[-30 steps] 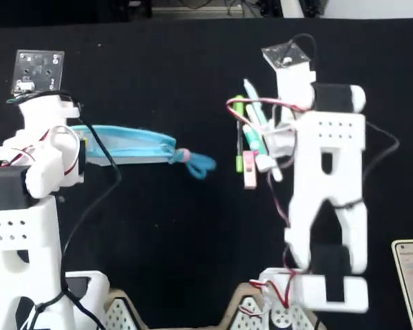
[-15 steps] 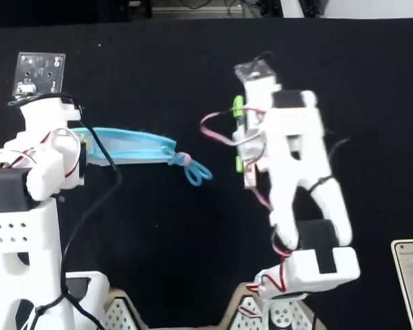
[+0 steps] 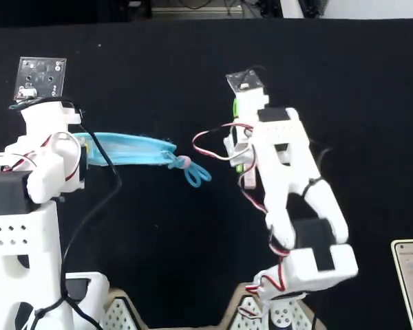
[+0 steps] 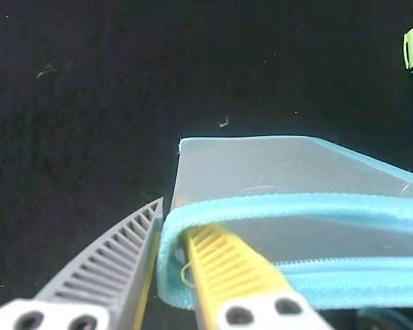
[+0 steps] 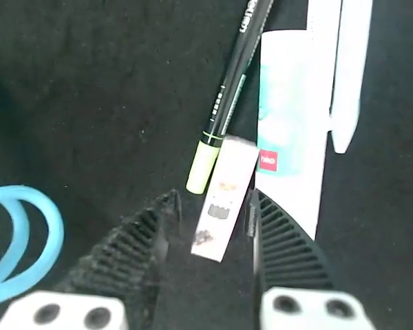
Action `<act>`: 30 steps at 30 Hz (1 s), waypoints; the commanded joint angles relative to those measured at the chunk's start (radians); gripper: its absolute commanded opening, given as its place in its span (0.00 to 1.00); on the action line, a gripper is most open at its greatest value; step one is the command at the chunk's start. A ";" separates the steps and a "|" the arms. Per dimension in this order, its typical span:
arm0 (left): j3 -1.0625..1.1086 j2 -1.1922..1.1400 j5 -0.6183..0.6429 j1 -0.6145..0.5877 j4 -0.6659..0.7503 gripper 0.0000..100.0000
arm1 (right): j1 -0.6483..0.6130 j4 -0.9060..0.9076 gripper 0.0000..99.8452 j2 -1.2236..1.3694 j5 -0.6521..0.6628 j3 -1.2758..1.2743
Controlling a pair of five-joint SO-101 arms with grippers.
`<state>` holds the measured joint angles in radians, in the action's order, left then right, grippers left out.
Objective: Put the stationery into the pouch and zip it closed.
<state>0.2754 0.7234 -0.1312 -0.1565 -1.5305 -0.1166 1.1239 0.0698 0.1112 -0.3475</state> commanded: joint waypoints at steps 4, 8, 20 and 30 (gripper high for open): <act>0.036 -0.008 0.003 -0.010 -0.002 0.03 | 0.051 -0.063 0.15 0.122 0.000 0.041; 0.035 -0.008 0.003 -0.010 0.000 0.03 | 0.054 -0.028 0.15 0.166 0.000 0.108; 0.038 -0.008 0.003 -0.010 0.000 0.03 | 0.058 0.017 0.04 0.294 0.000 0.255; 0.033 -0.008 0.003 -0.010 0.000 0.03 | 0.152 0.132 0.01 0.076 0.075 0.147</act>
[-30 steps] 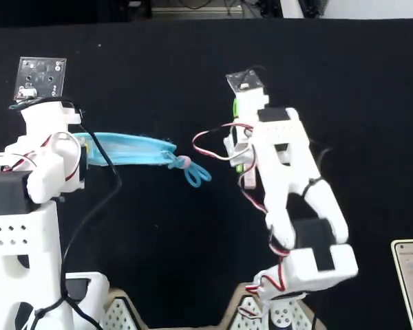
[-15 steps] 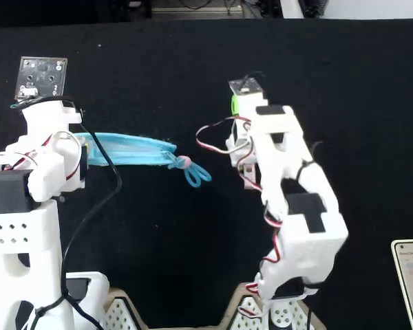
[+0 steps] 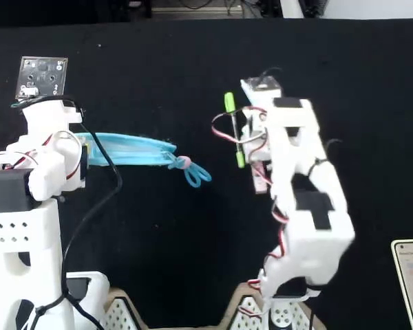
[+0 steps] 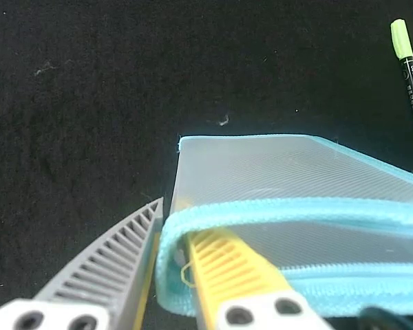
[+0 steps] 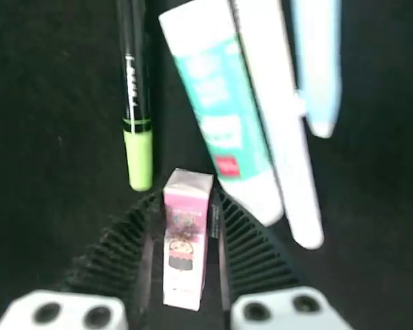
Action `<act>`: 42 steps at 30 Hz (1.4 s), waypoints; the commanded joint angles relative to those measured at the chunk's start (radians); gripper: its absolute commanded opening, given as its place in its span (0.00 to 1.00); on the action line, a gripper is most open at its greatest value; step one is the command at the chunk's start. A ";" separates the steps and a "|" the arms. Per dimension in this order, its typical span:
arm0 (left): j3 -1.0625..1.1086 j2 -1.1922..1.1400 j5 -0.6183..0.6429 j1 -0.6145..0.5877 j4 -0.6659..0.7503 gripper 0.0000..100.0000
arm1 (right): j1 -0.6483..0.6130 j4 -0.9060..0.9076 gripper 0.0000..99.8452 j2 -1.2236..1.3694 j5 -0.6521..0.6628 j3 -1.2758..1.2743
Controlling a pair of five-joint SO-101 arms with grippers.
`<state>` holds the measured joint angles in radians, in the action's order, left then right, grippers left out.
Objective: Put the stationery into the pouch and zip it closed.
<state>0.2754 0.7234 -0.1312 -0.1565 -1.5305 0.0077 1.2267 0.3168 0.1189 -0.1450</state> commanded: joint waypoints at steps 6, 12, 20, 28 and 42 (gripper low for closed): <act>0.033 -0.008 0.003 -0.010 0.000 0.03 | 0.020 -0.002 0.01 -0.374 0.170 -0.315; 0.033 -0.008 0.003 -0.005 0.005 0.03 | 0.023 -0.043 0.08 -0.340 0.245 -0.463; 0.038 -0.008 0.003 -0.010 0.000 0.03 | 0.026 -0.057 0.07 -0.226 0.244 -0.371; 0.039 -0.008 0.003 -0.004 0.000 0.03 | 0.026 0.089 0.01 -0.463 0.245 -0.335; 0.012 -0.008 0.015 0.001 0.026 0.03 | -0.471 0.186 0.01 -1.241 0.032 0.004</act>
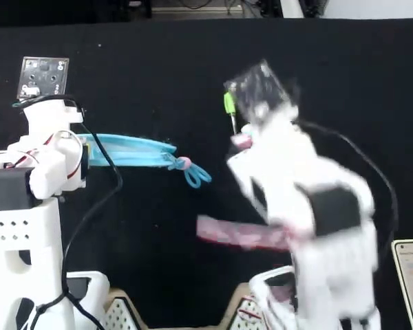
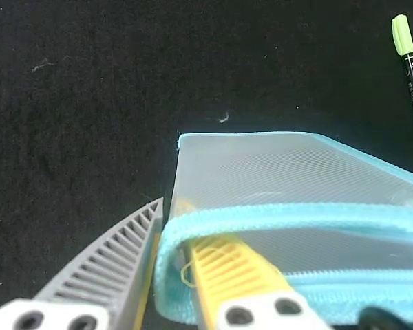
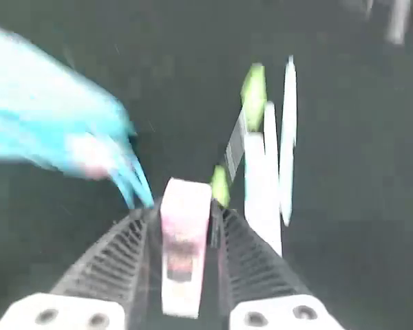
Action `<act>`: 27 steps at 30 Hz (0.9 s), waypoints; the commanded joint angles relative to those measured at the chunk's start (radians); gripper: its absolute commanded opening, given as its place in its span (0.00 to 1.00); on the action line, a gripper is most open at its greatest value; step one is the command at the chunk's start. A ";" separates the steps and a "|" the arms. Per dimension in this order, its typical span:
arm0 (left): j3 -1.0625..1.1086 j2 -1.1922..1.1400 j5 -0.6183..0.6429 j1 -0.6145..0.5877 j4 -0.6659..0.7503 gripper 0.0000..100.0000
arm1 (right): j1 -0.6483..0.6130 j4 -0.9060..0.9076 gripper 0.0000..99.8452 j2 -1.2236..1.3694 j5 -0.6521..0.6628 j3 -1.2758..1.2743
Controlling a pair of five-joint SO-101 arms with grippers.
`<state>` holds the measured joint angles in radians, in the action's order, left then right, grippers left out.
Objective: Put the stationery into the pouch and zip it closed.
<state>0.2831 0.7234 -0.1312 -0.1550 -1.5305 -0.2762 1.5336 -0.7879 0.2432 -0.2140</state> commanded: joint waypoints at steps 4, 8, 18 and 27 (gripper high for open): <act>-0.039 -0.012 0.086 0.068 0.031 0.03 | -0.325 -0.302 0.01 -0.183 -0.146 0.024; -0.045 -0.009 0.094 0.154 0.032 0.03 | -0.440 -0.471 0.01 -0.216 -0.161 -0.059; -0.038 -0.008 0.092 0.157 0.026 0.03 | -0.497 -0.902 0.01 -0.226 -0.153 -0.421; -0.039 -0.008 0.089 0.157 -0.009 0.03 | -0.496 -1.231 0.01 -0.222 -0.153 -0.674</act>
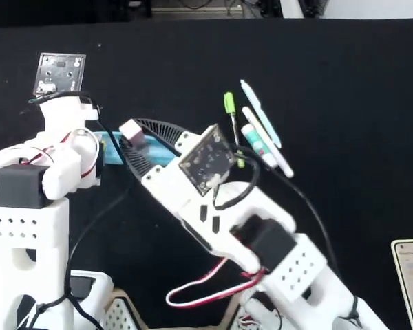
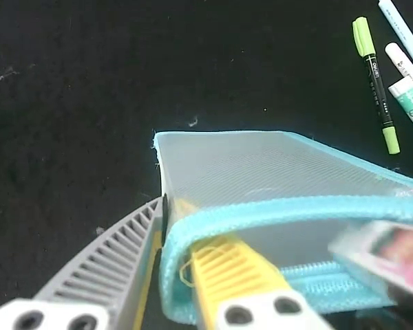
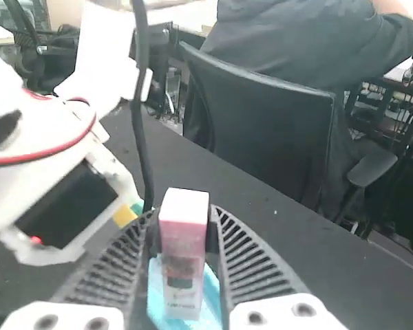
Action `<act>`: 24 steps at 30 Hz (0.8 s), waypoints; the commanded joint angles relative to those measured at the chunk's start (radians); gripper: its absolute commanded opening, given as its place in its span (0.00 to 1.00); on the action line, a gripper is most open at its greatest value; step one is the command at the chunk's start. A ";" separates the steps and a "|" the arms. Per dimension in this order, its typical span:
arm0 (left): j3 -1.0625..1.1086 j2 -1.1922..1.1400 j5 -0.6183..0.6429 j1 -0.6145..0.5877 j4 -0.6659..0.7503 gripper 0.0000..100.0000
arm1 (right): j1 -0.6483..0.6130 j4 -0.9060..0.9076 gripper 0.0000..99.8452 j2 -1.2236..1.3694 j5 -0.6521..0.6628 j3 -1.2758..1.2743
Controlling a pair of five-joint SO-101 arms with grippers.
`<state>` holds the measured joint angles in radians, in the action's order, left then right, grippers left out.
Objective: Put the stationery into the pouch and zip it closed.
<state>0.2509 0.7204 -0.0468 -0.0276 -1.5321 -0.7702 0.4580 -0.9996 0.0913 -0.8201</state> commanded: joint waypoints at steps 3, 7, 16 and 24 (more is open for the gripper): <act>-0.005 -0.005 0.005 0.024 -0.008 0.03 | 0.005 -0.244 0.01 -0.013 -0.002 -0.127; -0.015 -0.005 0.005 -0.036 -0.005 0.03 | 0.044 -0.244 0.01 -0.015 -0.002 -0.166; -0.008 -0.005 0.005 -0.042 0.000 0.03 | -0.012 0.226 0.25 -0.008 -0.006 0.091; -0.005 -0.005 0.005 -0.042 0.000 0.03 | 0.043 0.508 0.20 -0.008 0.031 0.435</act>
<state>0.2585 0.7204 -0.0468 -0.0675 -1.5321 -0.7810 0.7956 -0.9996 0.0898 -0.6099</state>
